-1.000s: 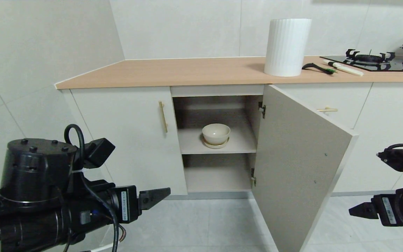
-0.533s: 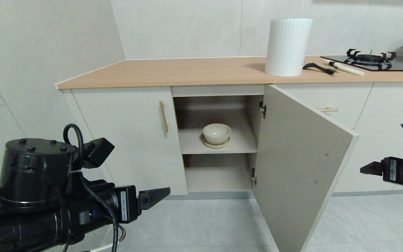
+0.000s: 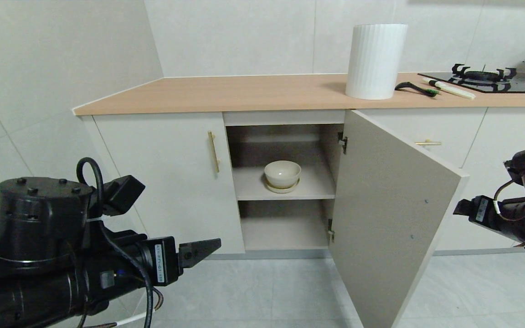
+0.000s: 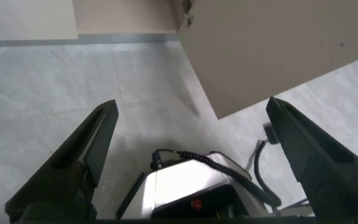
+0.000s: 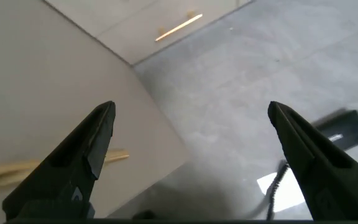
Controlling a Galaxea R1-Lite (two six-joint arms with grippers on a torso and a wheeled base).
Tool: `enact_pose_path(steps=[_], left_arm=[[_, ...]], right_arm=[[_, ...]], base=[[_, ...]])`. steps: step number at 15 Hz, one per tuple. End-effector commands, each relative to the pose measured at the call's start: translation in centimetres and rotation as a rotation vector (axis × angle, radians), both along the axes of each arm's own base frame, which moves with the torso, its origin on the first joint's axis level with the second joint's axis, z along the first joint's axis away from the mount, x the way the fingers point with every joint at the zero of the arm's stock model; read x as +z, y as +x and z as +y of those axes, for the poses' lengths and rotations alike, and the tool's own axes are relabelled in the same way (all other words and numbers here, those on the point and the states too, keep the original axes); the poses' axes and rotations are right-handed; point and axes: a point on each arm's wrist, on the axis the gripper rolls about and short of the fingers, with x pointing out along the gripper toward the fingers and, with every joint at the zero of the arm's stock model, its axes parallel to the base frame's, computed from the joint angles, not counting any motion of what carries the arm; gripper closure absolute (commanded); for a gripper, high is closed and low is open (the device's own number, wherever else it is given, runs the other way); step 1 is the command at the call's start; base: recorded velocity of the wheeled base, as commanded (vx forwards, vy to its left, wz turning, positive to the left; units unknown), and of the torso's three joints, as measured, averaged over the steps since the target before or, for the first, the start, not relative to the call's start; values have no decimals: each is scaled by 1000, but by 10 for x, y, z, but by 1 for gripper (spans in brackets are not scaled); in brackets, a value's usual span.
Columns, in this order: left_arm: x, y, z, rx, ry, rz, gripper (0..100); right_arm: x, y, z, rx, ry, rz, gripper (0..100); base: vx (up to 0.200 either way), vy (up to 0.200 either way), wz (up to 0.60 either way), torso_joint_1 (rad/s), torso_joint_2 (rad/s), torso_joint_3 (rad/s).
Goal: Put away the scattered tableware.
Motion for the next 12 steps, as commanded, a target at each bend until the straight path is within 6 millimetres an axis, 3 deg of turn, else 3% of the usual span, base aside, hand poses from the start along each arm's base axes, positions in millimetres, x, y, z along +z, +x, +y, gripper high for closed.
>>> enact_pose_path(steps=[1, 6, 11, 12], left_arm=[[0, 0, 0, 0, -1, -2, 0], [1, 0, 0, 2, -3, -6, 0], [2, -1, 1, 0, -6, -9, 0], [2, -1, 1, 0, -7, -10, 0]], right_arm=[[-10, 6, 9, 18, 15, 31, 0], [-15, 11, 45, 115, 48, 19, 0], [-19, 14, 101, 290, 49, -39, 0], [-20, 21, 126, 354, 50, -47, 0]], base=[[0, 0, 0, 0, 0, 0], [0, 0, 0, 0, 0, 0], [0, 0, 0, 0, 0, 0], [0, 0, 0, 0, 0, 0]])
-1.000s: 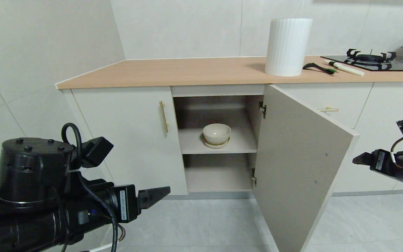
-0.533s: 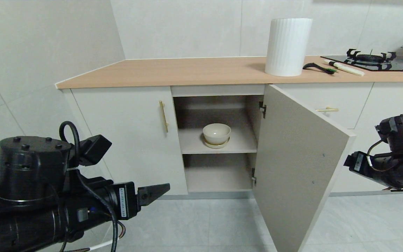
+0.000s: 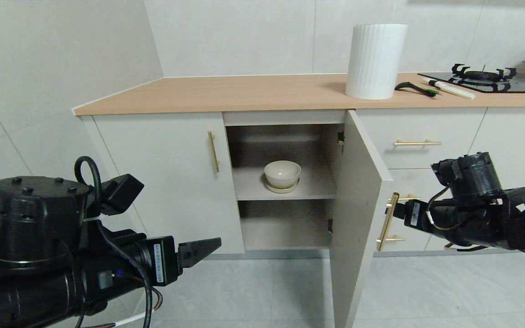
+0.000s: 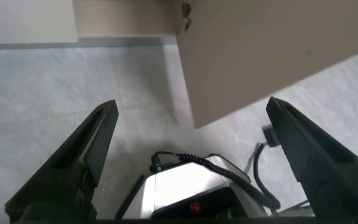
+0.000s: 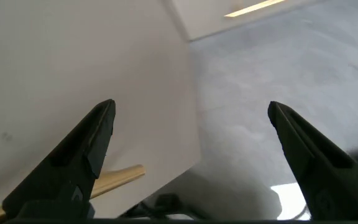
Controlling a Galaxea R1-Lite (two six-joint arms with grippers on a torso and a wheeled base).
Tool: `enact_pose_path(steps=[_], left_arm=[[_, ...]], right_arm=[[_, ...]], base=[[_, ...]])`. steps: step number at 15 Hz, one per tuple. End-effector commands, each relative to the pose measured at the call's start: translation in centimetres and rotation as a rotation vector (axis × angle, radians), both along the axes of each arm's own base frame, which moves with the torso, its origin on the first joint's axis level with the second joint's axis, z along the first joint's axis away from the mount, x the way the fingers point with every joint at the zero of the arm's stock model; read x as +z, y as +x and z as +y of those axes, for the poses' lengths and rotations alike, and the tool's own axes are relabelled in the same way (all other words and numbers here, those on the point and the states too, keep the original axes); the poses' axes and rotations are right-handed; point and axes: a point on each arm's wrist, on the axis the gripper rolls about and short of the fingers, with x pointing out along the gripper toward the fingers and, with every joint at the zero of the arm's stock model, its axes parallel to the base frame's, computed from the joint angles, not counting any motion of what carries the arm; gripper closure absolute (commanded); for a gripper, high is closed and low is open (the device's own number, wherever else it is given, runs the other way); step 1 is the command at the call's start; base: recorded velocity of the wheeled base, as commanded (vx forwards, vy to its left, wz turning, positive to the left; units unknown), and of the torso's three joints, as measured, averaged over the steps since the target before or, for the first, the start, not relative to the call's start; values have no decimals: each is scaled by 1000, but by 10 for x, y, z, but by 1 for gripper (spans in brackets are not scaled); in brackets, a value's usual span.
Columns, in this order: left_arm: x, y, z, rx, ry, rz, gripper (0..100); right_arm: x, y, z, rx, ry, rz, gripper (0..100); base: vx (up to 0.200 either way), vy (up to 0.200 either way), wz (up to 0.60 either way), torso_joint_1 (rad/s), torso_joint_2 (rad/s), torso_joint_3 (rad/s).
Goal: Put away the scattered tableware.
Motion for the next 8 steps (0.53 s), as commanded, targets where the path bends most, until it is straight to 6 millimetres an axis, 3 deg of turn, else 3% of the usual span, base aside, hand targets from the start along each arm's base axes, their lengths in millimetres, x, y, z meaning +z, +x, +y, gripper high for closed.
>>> enact_pose_path(steps=[1, 5, 8], left_arm=[[0, 0, 0, 2, 0, -1, 0], [1, 2, -1, 5, 3, -1, 0], [1, 3, -1, 10, 4, -2, 0]], right_arm=[[-8, 13, 45, 113, -4, -1, 0], [-6, 26, 86, 214, 10, -25, 0], [-17, 44, 108, 252, -14, -18, 0]], base=[[0, 0, 0, 0, 0, 0], [0, 0, 0, 0, 0, 0], [0, 0, 0, 0, 0, 0]])
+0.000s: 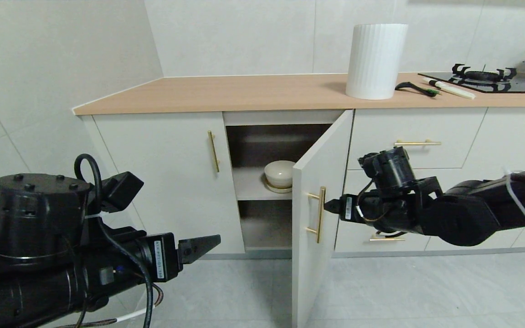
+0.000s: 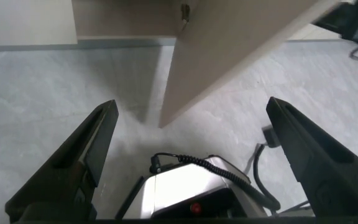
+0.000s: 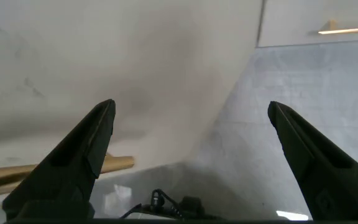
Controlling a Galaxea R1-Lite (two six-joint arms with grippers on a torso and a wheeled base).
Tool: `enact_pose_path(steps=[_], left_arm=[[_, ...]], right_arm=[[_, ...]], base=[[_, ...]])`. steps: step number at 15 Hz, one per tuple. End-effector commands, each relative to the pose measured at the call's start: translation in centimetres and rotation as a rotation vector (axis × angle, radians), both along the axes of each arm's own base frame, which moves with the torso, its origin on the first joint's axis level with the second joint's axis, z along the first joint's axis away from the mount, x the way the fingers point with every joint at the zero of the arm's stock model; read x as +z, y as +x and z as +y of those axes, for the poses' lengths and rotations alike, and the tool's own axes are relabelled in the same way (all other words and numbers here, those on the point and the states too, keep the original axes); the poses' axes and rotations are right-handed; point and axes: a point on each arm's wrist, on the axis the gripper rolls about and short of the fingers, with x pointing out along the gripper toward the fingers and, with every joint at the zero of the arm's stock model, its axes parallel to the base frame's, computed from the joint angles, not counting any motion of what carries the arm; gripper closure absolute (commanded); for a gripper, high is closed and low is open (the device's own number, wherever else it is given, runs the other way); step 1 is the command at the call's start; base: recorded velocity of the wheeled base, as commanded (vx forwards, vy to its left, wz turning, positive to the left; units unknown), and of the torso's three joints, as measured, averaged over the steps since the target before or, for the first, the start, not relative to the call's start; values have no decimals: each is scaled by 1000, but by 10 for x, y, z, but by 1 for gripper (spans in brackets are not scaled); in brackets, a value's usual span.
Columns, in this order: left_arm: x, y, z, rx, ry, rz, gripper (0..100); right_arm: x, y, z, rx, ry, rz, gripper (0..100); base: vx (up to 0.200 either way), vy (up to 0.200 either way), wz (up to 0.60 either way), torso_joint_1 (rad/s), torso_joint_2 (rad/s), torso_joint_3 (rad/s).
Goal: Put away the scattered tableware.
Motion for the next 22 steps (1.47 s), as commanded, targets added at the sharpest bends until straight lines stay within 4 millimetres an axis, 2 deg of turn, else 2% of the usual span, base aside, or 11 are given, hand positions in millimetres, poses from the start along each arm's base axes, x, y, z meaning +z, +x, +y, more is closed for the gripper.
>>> enact_pose_path(steps=[1, 5, 12, 19, 22], left_arm=[[0, 1, 0, 1, 0, 0, 0], [0, 3, 0, 9, 3, 4, 0], [-7, 6, -2, 5, 23, 30, 0], [-5, 6, -2, 12, 20, 19, 0], [-6, 7, -2, 15, 22, 20, 0]], right_arm=[[-16, 15, 17, 20, -15, 18, 0], [-29, 24, 24, 39, -7, 38, 0], [-35, 40, 25, 4, 18, 39, 0], [-41, 46, 29, -19, 46, 52, 0], [-35, 51, 32, -54, 113, 48, 0]], base=[[0, 0, 0, 0, 0, 0], [0, 0, 0, 0, 0, 0], [0, 0, 0, 0, 0, 0], [200, 0, 0, 2, 2, 2], [0, 0, 0, 0, 0, 0]])
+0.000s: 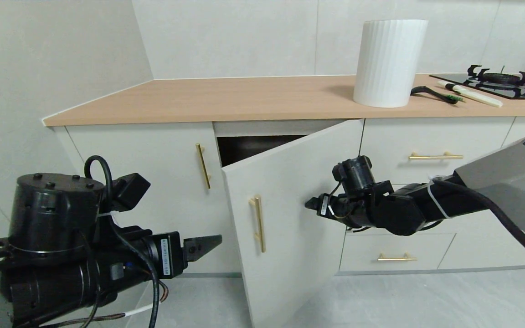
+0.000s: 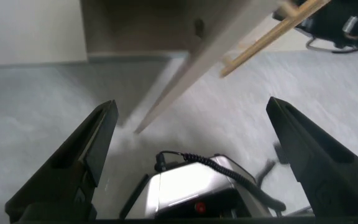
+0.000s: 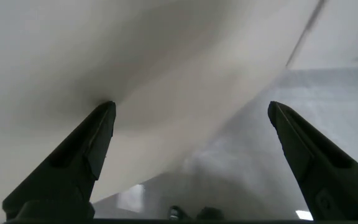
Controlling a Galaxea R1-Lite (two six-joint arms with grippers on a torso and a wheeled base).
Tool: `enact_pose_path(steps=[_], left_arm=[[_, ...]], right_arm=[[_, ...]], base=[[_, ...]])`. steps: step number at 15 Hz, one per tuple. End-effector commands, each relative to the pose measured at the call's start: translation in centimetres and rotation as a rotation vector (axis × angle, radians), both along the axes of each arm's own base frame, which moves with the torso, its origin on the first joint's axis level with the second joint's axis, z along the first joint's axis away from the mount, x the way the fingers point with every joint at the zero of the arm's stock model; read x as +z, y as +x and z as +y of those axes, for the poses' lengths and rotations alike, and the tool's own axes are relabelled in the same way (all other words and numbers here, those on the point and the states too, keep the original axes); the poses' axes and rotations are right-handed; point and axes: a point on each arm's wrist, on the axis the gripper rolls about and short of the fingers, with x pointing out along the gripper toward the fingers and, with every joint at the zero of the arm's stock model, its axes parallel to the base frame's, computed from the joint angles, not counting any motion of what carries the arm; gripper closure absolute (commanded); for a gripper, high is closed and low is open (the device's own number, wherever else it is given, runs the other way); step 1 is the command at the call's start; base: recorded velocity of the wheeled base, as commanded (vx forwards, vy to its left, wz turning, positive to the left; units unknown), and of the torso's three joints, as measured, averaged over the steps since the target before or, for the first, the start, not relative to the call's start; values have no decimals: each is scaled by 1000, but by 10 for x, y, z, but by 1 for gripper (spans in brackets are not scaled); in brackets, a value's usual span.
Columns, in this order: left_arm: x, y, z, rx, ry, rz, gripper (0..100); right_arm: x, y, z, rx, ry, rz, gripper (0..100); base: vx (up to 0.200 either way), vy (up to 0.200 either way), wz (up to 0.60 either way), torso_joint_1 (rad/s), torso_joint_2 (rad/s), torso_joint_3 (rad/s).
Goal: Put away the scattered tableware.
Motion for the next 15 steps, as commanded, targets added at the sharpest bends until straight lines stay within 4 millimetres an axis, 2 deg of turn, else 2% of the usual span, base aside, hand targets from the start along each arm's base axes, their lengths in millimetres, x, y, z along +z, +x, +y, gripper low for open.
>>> enact_pose_path(steps=[1, 9, 15], left_arm=[[0, 0, 0, 1, -1, -1, 0], [3, -1, 1, 3, -8, -11, 0], [2, -1, 1, 5, -8, -10, 0]], right_arm=[[2, 3, 3, -11, 27, -5, 0], [7, 31, 21, -132, 243, -10, 0], [-12, 65, 23, -223, 319, -23, 0]], base=[[0, 0, 0, 0, 0, 0], [0, 0, 0, 0, 0, 0], [0, 0, 0, 0, 0, 0]])
